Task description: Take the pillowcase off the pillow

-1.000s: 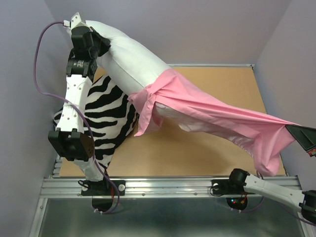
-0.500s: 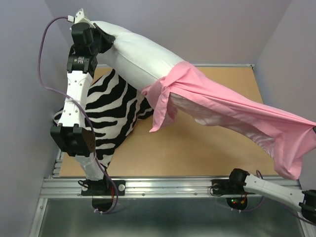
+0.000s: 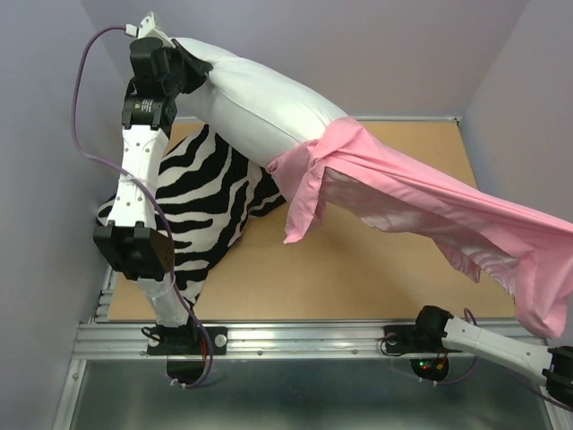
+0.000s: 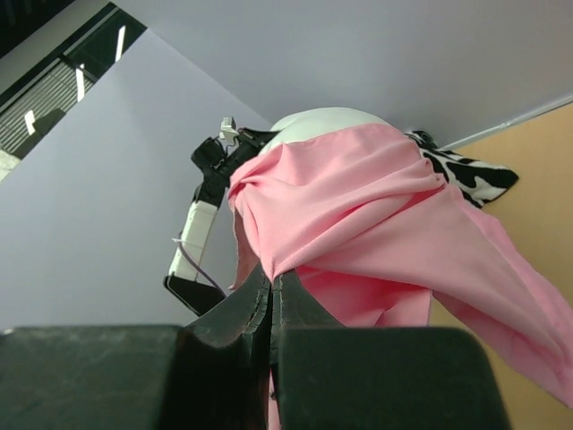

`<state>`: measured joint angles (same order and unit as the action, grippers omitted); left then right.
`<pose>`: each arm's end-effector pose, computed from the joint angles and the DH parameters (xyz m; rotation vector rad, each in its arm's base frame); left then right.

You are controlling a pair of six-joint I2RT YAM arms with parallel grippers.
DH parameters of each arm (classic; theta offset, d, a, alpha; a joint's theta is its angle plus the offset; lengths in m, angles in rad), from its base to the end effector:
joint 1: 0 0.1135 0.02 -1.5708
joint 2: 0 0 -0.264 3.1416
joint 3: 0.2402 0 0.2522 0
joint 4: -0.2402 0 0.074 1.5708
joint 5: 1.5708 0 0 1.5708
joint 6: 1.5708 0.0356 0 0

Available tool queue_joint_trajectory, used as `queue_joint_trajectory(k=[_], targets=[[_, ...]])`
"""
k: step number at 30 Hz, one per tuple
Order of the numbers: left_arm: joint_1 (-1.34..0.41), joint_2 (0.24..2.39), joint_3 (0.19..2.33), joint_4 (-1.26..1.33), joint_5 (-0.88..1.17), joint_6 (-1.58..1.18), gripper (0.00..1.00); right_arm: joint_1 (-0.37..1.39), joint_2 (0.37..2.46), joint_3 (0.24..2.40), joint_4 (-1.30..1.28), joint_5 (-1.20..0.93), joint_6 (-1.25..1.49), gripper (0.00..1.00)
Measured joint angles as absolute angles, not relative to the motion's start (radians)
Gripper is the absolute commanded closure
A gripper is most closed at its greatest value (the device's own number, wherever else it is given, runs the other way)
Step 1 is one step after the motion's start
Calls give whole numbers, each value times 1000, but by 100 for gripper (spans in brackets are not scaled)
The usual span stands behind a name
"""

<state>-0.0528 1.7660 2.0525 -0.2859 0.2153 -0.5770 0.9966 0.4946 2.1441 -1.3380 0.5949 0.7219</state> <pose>0.3970 -0.0286 0.4993 -0.2474 1.5899 -0.6602 -0.0880 -0.1728 0.5100 0.3601 1.3486 1.0799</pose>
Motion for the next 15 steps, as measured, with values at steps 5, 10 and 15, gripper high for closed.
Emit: queue_joint_trajectory(k=[5,10,15], targets=[[-47,1798,2083,-285,252,-577,100,997,483,2168,-1362,595,723,99],[-44,1802,2083,-282,292,-576,100,997,476,2168,-1363,596,726,99],[-43,1802,2083,-279,318,-568,100,997,476,2174,-1364,596,726,100]])
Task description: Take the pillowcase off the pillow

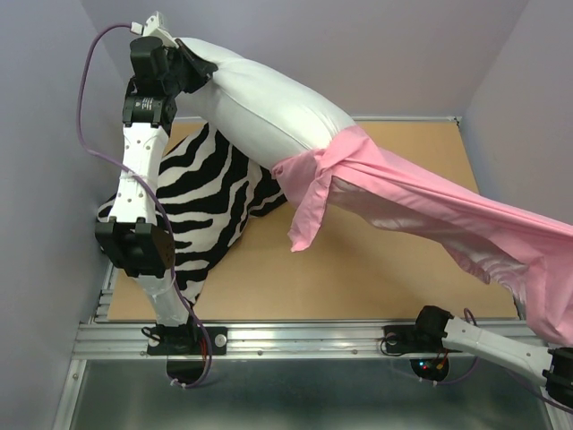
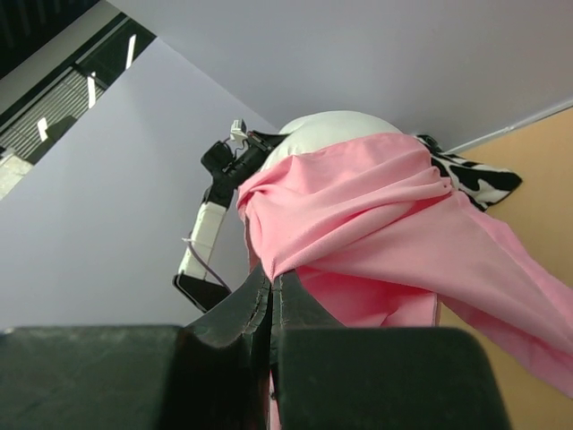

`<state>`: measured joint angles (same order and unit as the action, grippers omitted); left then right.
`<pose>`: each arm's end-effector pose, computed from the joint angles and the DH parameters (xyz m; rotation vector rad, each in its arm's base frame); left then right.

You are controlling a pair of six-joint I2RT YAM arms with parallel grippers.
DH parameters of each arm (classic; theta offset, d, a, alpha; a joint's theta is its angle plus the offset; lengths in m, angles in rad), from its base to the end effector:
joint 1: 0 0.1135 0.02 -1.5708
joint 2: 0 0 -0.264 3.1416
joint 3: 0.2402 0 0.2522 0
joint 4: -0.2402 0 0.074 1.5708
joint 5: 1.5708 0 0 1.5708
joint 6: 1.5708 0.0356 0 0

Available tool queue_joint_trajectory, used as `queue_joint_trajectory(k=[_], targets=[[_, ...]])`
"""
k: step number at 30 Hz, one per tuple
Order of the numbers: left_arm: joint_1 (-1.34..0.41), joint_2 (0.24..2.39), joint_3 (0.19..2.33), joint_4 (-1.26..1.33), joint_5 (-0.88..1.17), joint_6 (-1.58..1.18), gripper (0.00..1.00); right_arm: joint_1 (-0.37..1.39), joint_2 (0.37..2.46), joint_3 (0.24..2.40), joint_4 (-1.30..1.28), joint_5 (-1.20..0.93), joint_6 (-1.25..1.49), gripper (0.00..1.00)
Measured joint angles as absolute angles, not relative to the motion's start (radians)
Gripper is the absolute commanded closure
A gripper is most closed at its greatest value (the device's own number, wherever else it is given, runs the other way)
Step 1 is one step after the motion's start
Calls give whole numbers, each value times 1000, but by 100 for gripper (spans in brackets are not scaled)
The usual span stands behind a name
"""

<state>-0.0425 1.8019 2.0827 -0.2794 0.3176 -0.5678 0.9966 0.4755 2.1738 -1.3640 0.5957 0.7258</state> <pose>0.4062 -0.0284 0.4962 -0.1672 1.6077 -0.7240 -0.0960 -0.1852 0.5036 0.3704 1.3277 1.0967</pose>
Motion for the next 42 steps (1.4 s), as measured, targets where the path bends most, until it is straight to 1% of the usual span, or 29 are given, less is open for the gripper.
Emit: queue_joint_trajectory(k=[9,16,19,21,24,26,28,31,33,34,35,36,39,42], targets=[[-35,1815,2112,-281,344,-573,100,997,467,2257,-1407,596,727,99],[28,1883,2172,-253,324,-582,100,1000,398,2263,-1378,619,738,99],[48,1901,2173,-261,348,-582,100,1006,382,2242,-1373,631,746,99],[49,1905,2172,-262,364,-580,100,1004,363,2178,-1343,633,756,100],[32,1900,2157,-224,394,-564,100,1001,336,2023,-1290,628,764,99],[-7,1873,2099,-185,408,-543,100,996,337,1847,-1223,607,768,99],[-47,1855,2060,-167,418,-526,100,995,359,1734,-1191,589,768,99],[-137,1819,2001,-154,420,-474,100,995,463,1561,-1124,535,764,99],[-202,1783,1959,-146,416,-439,100,995,601,1491,-1084,509,753,99],[-232,1761,1930,-139,412,-419,100,995,636,1484,-1077,508,747,99],[-266,1731,1903,-139,412,-395,100,996,728,1477,-1061,509,729,99],[-284,1717,1890,-141,412,-384,100,996,772,1477,-1052,517,721,98],[-347,1678,1871,-165,410,-336,100,996,912,1480,-1025,580,671,98],[-401,1663,1871,-202,403,-289,100,996,1046,1526,-1020,657,619,98]])
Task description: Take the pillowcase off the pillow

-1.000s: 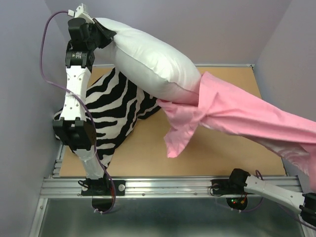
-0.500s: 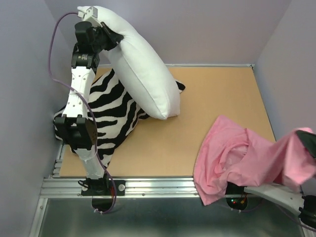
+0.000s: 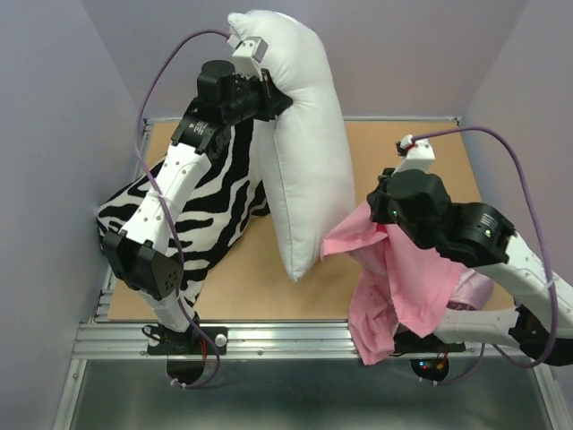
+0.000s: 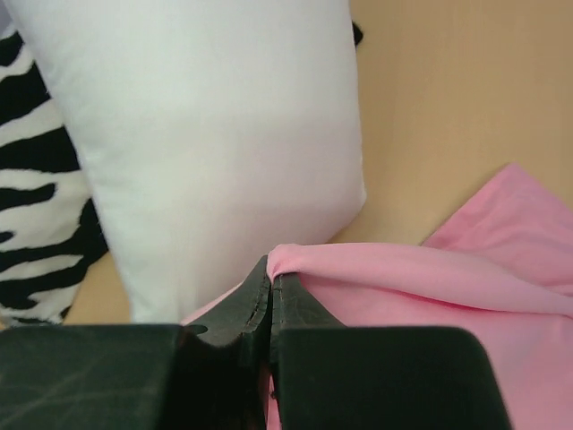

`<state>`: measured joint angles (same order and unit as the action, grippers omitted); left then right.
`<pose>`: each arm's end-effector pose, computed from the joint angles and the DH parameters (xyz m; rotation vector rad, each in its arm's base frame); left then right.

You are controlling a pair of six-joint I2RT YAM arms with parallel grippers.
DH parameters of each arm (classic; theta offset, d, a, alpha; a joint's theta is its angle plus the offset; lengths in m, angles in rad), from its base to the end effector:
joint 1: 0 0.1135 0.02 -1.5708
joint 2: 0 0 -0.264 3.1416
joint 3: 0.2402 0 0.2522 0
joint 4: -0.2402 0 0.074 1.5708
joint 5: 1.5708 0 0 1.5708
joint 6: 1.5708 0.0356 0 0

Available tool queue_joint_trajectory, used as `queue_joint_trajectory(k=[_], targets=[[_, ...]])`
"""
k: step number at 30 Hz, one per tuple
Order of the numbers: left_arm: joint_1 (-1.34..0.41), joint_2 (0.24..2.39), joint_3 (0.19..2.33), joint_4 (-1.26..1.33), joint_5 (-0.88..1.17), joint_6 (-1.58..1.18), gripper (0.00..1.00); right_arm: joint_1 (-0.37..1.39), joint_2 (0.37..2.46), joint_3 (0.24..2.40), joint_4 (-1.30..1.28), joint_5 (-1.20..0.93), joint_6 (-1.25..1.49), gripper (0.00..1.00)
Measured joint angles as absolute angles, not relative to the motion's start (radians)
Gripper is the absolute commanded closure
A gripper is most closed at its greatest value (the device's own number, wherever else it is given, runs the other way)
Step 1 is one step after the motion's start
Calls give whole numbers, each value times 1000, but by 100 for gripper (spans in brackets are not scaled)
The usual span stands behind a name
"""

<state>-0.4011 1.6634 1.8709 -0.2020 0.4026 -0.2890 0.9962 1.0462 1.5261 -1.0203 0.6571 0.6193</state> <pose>0.3430 -0.1606 0.4861 0.4168 1.5768 -0.8502 0.1079 0.1267 0.4557 0.0045 2.0066 0.3420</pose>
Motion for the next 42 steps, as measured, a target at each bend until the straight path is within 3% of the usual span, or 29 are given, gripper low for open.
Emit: queue_joint_trajectory(k=[6,10,19,24,29,33,36,37,38,42], targets=[[-511,1664,1871,-299,387,-217,100,964,1200,1628,-1008,799,532,97],[-590,1666,1860,-334,357,-184,100,747,1221,1649,-994,770,480,99],[-627,1666,1714,-356,200,-162,100,160,1254,1473,-871,429,416,99],[-615,1666,1668,-389,121,-140,100,-99,1382,1398,-771,186,456,99],[-615,1661,1634,-384,65,-139,100,-245,1472,1289,-697,44,522,98],[-612,1661,1617,-383,33,-150,95,-261,1486,1190,-618,-43,578,91],[-611,1661,1617,-382,17,-162,83,-247,1478,1126,-570,-85,599,77],[-611,1662,1620,-383,15,-165,80,-237,1478,1118,-564,-88,602,72],[-611,1665,1627,-387,15,-165,77,-229,1478,1112,-558,-87,603,58],[-611,1719,1724,-411,17,-168,65,-162,1452,1109,-535,-63,599,31]])
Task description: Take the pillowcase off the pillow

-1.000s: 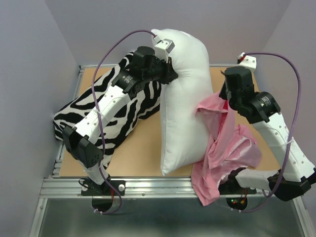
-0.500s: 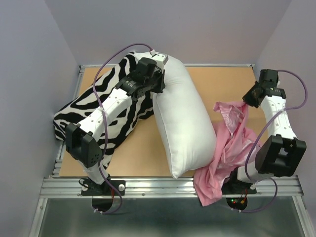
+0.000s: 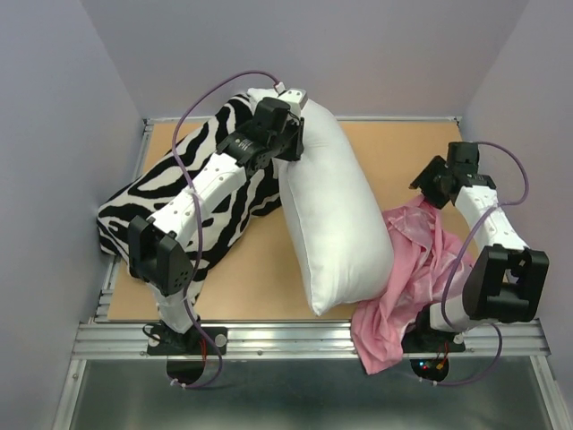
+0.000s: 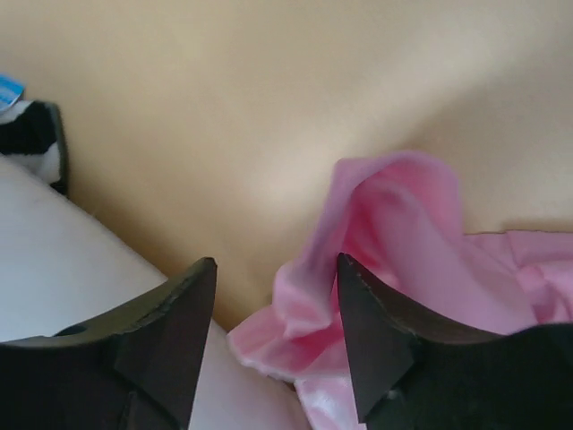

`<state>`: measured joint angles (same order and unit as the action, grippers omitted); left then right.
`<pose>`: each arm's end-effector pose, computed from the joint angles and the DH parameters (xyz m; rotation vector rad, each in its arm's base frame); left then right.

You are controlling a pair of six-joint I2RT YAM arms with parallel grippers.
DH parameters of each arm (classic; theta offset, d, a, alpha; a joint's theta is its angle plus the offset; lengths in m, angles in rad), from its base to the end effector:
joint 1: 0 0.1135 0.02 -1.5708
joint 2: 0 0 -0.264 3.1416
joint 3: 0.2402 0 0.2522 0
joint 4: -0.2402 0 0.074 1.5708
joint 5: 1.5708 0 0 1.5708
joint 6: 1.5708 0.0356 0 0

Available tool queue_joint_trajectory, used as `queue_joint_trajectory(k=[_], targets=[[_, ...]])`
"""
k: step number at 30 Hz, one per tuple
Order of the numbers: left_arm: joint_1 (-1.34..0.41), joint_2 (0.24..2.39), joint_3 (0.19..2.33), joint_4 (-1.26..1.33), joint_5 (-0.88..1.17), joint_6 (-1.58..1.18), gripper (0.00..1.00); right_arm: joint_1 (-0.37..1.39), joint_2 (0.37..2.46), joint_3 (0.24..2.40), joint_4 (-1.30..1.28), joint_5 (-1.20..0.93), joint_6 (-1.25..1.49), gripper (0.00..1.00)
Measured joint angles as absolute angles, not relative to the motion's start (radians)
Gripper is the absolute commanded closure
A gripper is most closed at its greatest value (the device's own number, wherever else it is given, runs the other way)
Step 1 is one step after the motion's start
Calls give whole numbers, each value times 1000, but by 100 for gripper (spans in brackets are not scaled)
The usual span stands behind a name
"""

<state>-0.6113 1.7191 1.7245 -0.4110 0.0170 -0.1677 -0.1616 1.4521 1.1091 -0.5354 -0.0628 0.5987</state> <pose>0.3308 -0.2326 0.3927 0.4540 1.9621 -0.5197 0.3059 -0.0476 0.2655 0.8889 2.2998 0.2684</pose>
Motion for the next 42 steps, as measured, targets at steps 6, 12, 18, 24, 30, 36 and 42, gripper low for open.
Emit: queue_joint_trajectory(k=[6,12,18,24,30,36,42], targets=[[-618,1753,1772,-397,4,-191,32,-75,1339,1111,-523,-39,566,0],[-648,1715,1768,-390,-51,-211,31,-72,1252,1144,-543,-39,543,0],[-689,1467,1605,-302,-104,-253,31,28,1141,1192,-546,-49,535,0],[-713,1210,1418,-212,-138,-298,31,242,1086,1215,-547,-10,536,0],[-714,989,1166,-199,-176,-332,30,364,1044,1184,-545,50,537,0],[-714,844,1043,-205,-205,-354,30,370,1005,1124,-545,107,527,0],[-714,806,1021,-182,-221,-365,30,370,993,1115,-545,143,513,0]])
